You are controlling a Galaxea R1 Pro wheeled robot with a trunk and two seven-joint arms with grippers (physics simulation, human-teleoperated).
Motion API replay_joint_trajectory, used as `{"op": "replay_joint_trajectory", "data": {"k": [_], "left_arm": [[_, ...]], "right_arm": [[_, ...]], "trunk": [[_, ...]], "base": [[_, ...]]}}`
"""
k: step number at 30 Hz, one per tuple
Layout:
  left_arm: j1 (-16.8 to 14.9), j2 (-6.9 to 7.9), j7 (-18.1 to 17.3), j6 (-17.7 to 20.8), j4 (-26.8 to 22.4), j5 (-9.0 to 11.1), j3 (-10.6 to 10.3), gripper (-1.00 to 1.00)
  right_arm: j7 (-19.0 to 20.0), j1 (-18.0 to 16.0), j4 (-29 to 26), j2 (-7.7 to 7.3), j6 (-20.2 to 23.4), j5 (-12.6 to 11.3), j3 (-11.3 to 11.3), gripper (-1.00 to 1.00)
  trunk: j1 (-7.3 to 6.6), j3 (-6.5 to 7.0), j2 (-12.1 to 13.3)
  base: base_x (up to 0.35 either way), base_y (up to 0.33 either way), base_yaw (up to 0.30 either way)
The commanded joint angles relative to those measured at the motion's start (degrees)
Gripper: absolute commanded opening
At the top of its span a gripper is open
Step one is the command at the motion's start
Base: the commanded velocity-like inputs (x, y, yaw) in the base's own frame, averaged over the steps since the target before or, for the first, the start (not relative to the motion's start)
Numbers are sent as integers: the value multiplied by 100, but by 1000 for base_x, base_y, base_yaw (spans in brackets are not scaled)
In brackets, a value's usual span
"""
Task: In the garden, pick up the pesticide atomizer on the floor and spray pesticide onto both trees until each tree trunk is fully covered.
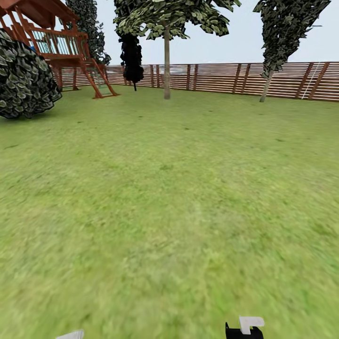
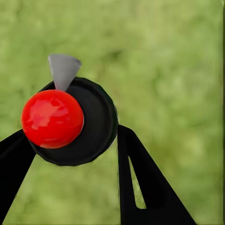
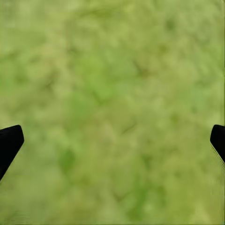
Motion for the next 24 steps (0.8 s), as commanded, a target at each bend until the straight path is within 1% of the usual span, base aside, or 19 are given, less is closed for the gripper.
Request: {"op": "replay_joint_trajectory", "data": {"k": [1, 24], "left_arm": [[-4, 0, 6, -21, 6, 22, -2, -100], [-4, 0, 6, -21, 6, 10, -5, -100]], "right_arm": [[-8, -3, 3, 0, -17, -59, 50, 100], [-8, -3, 3, 0, -17, -59, 51, 100]], "trunk": [[3, -4, -2], [3, -4, -2]], "base": [[340, 0, 0], [340, 0, 0]]}}
